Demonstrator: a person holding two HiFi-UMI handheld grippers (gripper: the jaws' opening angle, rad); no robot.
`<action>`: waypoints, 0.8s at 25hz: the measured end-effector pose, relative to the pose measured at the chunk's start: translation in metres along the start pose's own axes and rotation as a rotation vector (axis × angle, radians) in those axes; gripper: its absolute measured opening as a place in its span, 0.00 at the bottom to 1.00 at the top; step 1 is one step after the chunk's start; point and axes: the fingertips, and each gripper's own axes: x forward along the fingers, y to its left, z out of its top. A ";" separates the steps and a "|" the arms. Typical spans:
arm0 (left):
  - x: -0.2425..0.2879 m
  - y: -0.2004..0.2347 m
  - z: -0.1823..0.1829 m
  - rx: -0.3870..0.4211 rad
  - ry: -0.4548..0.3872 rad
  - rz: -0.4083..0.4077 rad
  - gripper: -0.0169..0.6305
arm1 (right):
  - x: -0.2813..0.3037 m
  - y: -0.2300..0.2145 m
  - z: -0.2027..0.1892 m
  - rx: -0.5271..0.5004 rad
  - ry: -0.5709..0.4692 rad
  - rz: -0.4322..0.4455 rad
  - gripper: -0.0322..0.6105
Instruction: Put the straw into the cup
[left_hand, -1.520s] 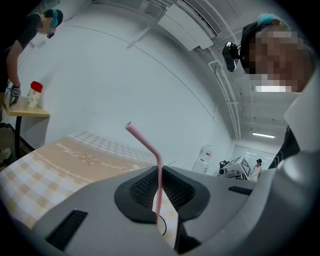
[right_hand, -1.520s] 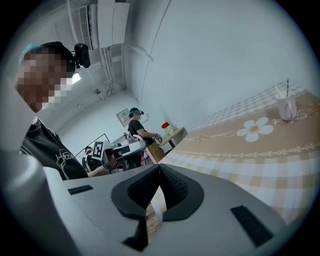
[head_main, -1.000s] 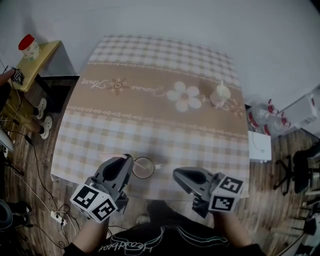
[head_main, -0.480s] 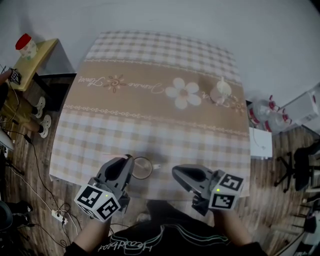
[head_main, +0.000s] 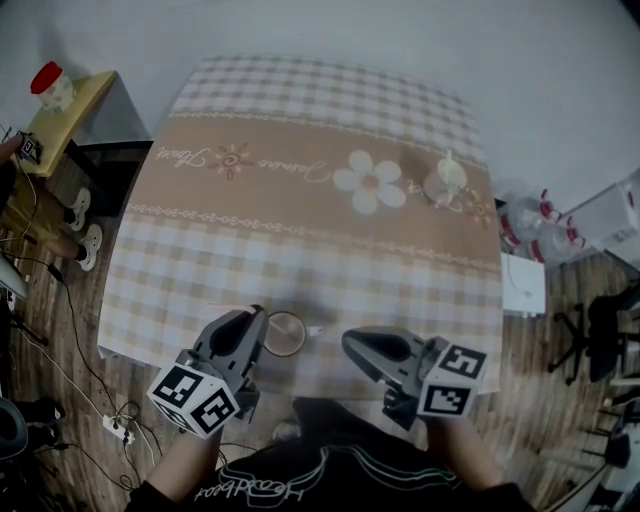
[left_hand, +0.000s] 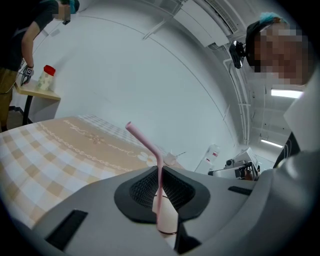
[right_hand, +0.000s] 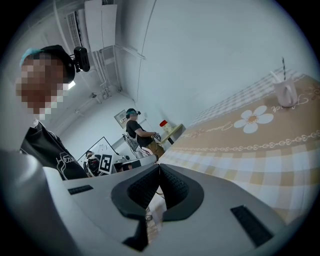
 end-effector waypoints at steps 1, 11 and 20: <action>0.000 0.000 0.000 -0.004 0.003 -0.006 0.06 | 0.001 0.000 0.000 -0.001 0.002 0.002 0.07; 0.006 0.008 -0.007 -0.031 0.053 -0.005 0.06 | 0.005 0.001 -0.003 0.009 0.004 0.016 0.07; 0.006 0.016 -0.011 -0.035 0.094 0.013 0.18 | 0.008 0.003 0.000 0.008 0.000 0.030 0.07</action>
